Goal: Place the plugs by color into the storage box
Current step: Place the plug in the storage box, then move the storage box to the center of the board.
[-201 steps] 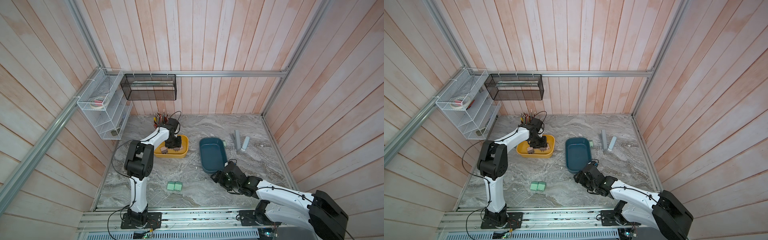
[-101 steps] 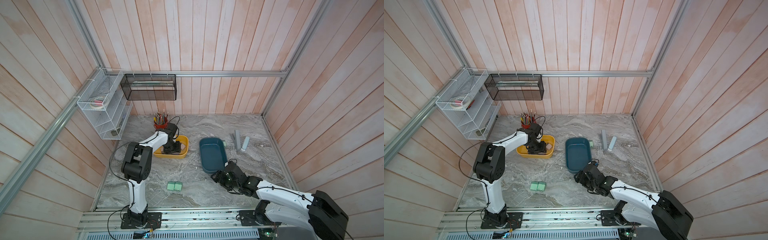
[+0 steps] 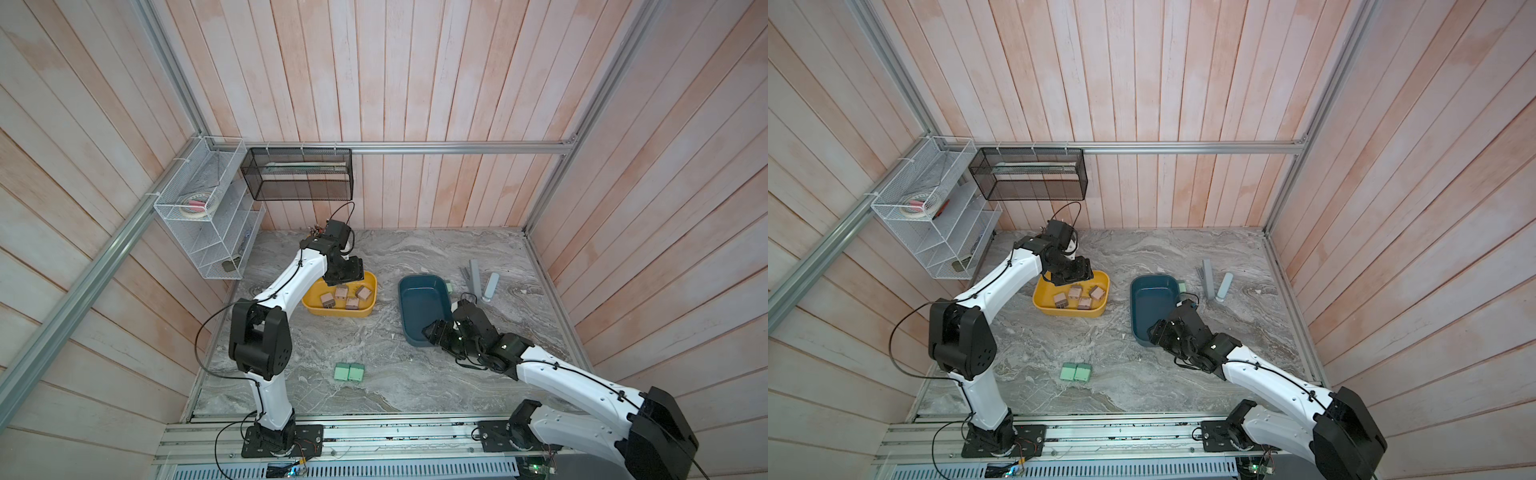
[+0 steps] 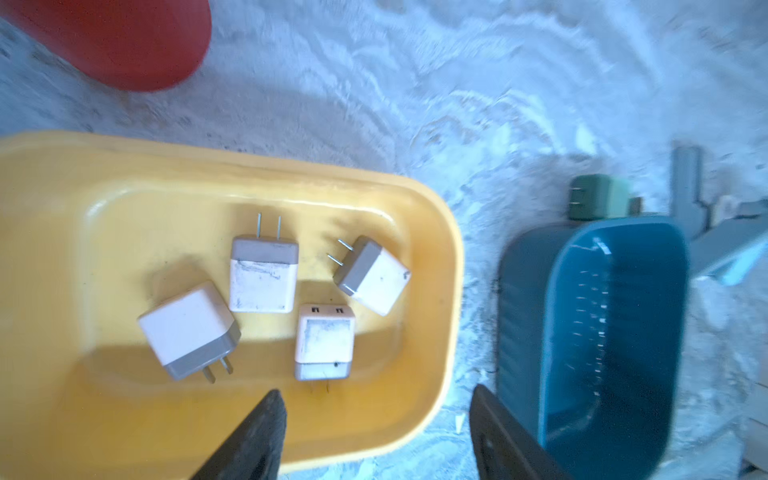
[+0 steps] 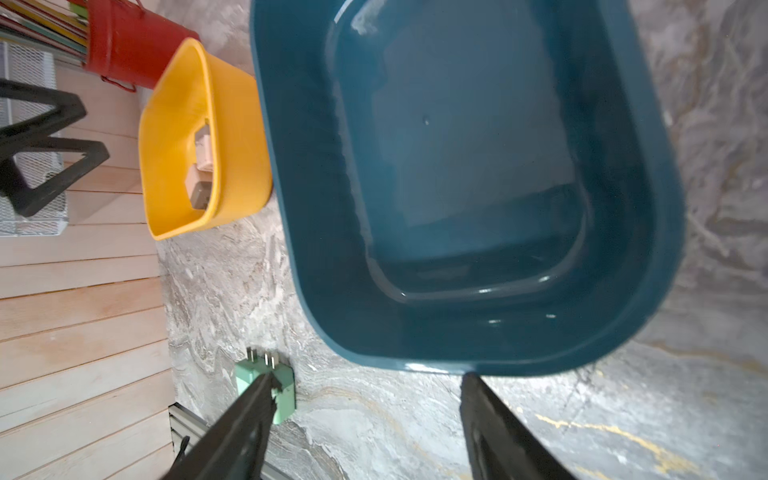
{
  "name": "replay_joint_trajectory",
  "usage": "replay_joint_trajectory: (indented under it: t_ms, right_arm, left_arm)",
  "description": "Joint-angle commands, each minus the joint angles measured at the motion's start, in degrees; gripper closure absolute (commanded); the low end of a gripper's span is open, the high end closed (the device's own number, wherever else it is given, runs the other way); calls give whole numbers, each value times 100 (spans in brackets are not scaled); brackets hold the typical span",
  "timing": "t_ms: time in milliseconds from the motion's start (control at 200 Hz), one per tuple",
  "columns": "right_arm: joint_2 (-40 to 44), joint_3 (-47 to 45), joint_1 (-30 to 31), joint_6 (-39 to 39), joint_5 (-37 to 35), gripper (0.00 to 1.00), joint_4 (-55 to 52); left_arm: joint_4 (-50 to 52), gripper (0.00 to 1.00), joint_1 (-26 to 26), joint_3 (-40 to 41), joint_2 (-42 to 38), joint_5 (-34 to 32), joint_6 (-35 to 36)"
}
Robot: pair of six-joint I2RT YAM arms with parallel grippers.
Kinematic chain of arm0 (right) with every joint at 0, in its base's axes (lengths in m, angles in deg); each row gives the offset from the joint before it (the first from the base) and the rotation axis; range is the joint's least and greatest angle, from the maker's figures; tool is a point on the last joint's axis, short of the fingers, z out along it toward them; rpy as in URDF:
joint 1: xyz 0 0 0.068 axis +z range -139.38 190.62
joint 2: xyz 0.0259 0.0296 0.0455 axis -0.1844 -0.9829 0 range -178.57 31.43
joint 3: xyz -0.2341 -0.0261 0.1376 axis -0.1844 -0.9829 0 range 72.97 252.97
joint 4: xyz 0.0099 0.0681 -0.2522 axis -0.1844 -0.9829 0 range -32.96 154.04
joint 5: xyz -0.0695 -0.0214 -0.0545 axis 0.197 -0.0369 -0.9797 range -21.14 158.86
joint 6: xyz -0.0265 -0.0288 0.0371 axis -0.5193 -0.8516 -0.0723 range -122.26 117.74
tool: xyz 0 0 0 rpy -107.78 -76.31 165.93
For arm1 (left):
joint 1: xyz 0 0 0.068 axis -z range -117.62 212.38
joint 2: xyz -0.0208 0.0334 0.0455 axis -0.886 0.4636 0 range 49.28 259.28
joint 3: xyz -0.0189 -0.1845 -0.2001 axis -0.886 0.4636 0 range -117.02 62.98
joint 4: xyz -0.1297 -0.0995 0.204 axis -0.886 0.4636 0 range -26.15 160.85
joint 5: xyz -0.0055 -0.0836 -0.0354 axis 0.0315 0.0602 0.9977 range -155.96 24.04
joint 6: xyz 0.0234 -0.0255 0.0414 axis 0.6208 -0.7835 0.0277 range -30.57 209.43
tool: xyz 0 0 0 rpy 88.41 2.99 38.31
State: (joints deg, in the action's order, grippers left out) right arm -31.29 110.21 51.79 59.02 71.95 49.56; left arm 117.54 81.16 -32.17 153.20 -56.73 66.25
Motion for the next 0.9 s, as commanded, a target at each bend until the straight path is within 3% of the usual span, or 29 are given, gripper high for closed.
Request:
replay_joint_trajectory:
  t_ms: [0,320,545,810,895]
  right_arm:
    - [-300,368,-306,-634,63,27,-405]
    - [-2339,1862,-788,-1756,954,30,47]
    - [-3697,2907,-652,-2041,1356,35,-136]
    - [-3890,2737,-253,-1825,1536,60,-70]
    - [-3733,2473,-40,-1588,1501,62,3]
  left_arm:
    - [424,28,-8,116,-405,155,-344]
    - [222,28,20,1885,-1768,427,-976]
    - [461,28,20,2135,-2140,378,-988]
    - [495,28,24,2204,-2228,426,-969]
    - [481,28,54,2313,-2302,429,-981]
